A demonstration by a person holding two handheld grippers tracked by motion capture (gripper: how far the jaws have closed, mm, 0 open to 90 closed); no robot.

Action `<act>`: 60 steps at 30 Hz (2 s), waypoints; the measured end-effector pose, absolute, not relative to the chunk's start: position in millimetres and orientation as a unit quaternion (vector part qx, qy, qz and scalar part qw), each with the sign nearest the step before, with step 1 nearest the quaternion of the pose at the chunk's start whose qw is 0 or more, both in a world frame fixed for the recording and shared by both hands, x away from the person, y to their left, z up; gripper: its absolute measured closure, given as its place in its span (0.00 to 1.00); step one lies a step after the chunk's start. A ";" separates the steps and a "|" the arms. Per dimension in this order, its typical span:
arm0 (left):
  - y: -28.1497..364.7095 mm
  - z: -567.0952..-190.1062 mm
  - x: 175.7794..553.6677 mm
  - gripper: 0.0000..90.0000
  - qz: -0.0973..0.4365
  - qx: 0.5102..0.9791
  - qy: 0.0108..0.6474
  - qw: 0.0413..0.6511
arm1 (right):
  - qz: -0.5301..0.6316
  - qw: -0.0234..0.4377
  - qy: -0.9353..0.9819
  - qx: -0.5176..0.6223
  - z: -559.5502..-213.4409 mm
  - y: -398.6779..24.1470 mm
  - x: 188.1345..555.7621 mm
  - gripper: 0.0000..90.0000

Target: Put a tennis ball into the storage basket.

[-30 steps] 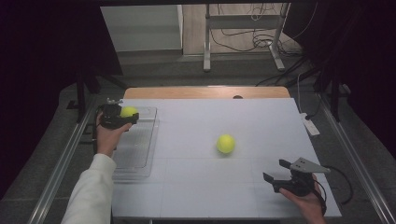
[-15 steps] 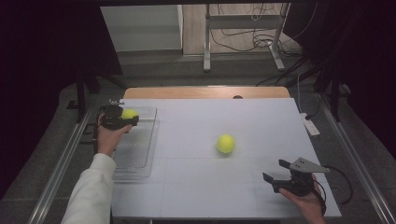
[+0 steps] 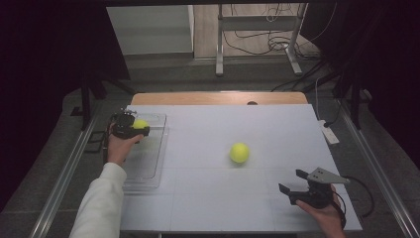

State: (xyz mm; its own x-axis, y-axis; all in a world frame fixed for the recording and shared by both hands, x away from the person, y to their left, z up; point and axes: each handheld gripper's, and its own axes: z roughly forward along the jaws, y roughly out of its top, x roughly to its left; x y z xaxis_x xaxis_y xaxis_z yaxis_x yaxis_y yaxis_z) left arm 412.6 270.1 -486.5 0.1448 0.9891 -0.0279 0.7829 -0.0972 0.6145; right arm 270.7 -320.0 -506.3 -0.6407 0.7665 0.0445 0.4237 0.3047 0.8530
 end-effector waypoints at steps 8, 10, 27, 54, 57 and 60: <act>271.5 -487.9 412.8 0.30 0.209 0.713 0.622 0.247 | 0.452 0.190 0.786 0.378 -506.4 -319.4 271.0 0.15; 271.4 -489.4 413.2 0.30 0.207 0.712 0.625 0.243 | 0.452 0.190 0.785 0.378 -506.7 -319.2 271.5 0.15; 265.6 -478.3 408.2 0.16 0.232 0.698 0.618 0.276 | 0.453 0.189 0.785 0.378 -506.5 -320.0 271.4 0.15; 249.4 -447.6 367.0 0.17 0.203 0.708 0.555 0.387 | 0.458 0.185 0.781 0.383 -505.6 -319.4 273.3 0.15; 244.6 -445.2 361.7 0.17 0.204 0.709 0.545 0.399 | 0.457 0.187 0.780 0.384 -505.3 -321.9 271.6 0.15; 240.5 -444.6 355.8 0.17 0.200 0.712 0.534 0.409 | 0.459 0.189 0.779 0.383 -504.4 -322.9 270.5 0.15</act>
